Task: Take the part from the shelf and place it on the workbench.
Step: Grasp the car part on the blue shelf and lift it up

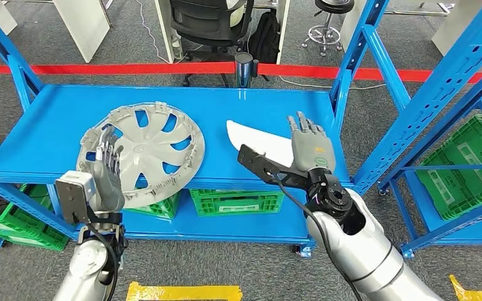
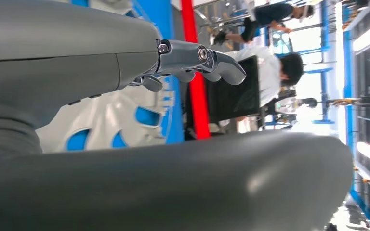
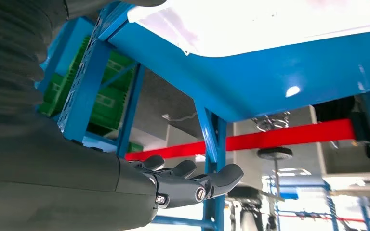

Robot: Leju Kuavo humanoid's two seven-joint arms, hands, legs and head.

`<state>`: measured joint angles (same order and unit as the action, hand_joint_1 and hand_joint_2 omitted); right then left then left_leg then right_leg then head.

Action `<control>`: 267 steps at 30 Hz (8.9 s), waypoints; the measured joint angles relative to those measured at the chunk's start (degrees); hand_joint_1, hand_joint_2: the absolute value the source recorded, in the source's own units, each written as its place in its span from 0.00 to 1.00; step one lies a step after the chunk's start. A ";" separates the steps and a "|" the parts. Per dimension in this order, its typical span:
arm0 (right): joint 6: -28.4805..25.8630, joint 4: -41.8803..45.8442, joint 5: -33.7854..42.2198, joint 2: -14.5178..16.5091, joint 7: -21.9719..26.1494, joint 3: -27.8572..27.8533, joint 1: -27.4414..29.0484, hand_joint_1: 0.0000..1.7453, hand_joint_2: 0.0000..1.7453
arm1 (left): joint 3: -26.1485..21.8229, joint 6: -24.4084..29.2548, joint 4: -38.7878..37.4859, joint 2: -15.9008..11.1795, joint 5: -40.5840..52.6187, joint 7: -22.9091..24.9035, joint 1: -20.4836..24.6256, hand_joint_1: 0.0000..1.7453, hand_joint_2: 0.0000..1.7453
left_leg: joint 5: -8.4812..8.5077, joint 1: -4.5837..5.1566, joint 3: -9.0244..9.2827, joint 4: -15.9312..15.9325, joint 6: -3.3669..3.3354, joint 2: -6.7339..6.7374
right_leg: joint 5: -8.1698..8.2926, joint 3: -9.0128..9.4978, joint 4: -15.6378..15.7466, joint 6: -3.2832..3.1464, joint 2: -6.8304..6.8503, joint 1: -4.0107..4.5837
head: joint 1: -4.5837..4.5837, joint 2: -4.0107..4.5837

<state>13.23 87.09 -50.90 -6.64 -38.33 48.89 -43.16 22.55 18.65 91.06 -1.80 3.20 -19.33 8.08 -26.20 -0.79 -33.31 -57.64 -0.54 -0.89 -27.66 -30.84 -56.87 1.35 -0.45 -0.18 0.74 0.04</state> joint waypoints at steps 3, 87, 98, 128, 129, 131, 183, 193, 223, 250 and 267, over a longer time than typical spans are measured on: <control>-1.09 -2.98 0.92 0.48 0.48 0.12 -1.09 0.00 1.00 | -0.13 0.57 -0.94 -0.05 0.97 -0.17 1.77 0.00 0.00 | 0.02 0.00 -0.01 0.00 -0.01 -0.01 | 0.01 0.00 -0.02 0.01 0.03 0.00 | -0.01 0.00; -19.80 -46.25 -10.50 25.89 20.78 14.30 -4.36 0.00 1.00 | -5.28 6.03 -18.76 -3.54 -2.64 0.89 17.84 0.00 0.00 | 0.12 -0.01 -0.03 0.00 0.03 -0.05 | 0.05 -0.08 -0.12 -0.05 0.05 0.00 | 0.01 0.00; -19.80 -47.61 -9.74 25.88 21.77 14.10 -4.04 0.00 1.00 | -5.28 6.07 -19.06 -3.51 -3.04 0.43 17.84 0.00 0.00 | 0.15 -0.02 -0.02 0.00 0.05 -0.04 | 0.06 -0.08 -0.13 -0.05 0.05 0.00 | -0.03 0.00; -8.28 -37.45 -13.37 22.79 13.43 12.80 -8.83 0.00 1.00 | -6.08 5.37 -18.08 -2.71 -3.49 1.33 16.68 0.00 0.00 | 0.23 -0.01 -0.01 0.00 0.07 -0.04 | 0.15 -0.11 -0.18 -0.11 0.05 0.00 | 0.00 0.00; -6.95 -36.49 -13.35 22.23 12.67 12.47 -9.50 0.00 1.00 | -6.30 5.32 -18.08 -2.82 -3.40 1.60 16.69 0.00 0.00 | 0.24 -0.01 -0.01 0.00 0.07 -0.04 | 0.16 -0.11 -0.18 -0.11 0.04 0.00 | 0.00 0.00; -4.58 -34.43 -13.26 21.07 11.36 11.84 -10.80 0.00 1.00 | -6.67 5.28 -18.08 -3.03 -3.20 2.08 16.69 0.00 0.00 | 0.25 -0.01 -0.01 0.00 0.08 -0.03 | 0.18 -0.11 -0.18 -0.12 0.04 0.00 | 0.02 0.00; -6.71 -24.16 -12.29 19.11 14.68 11.90 -15.06 0.00 1.00 | -13.84 2.74 -16.60 -8.25 -4.33 5.31 19.30 0.00 0.00 | 0.32 -0.07 0.26 0.63 -0.94 -0.26 | -1.95 -10.78 -15.33 0.10 0.09 -0.14 | 0.86 0.00; -5.77 -23.40 -11.83 20.25 14.71 12.50 -15.41 0.00 1.00 | -14.77 2.53 -15.21 -8.90 -4.40 4.76 18.71 0.00 0.00 | -2.35 -0.19 -2.07 -3.27 1.40 0.12 | 3.11 -2.83 1.04 -2.67 0.12 0.01 | 0.44 0.00; -11.21 -21.52 -10.17 23.82 21.36 15.85 -10.98 0.00 1.00 | -15.37 4.66 -13.61 -8.79 -3.63 3.39 15.32 0.00 0.00 | -0.04 0.28 1.34 1.70 0.06 0.09 | 7.19 -5.72 1.42 -5.02 0.37 3.18 | 0.62 0.00; -6.11 -19.22 14.45 24.21 15.07 17.42 -5.05 0.00 1.00 | -16.93 3.83 -13.62 -11.33 -4.28 6.71 15.60 0.00 0.00 | -0.25 0.60 1.58 1.68 -0.01 0.22 | 6.48 -5.78 1.11 -3.86 0.33 2.78 | 0.17 0.00; -8.39 -25.90 21.63 23.58 24.93 19.19 -5.38 0.00 1.00 | -17.14 1.97 -13.94 -12.06 -3.14 7.17 18.45 0.00 0.00 | -0.25 0.68 1.61 1.68 -0.02 0.23 | 6.48 -5.77 1.11 -3.86 0.33 2.72 | 0.13 0.00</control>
<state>4.84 61.19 -29.28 16.93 -13.40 68.08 -48.54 5.42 20.62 77.12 -13.86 0.05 -12.16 26.53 -26.46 -0.11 -31.70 -55.96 -0.56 -0.65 -21.18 -36.62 -55.76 -2.52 -0.12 2.55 0.86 0.04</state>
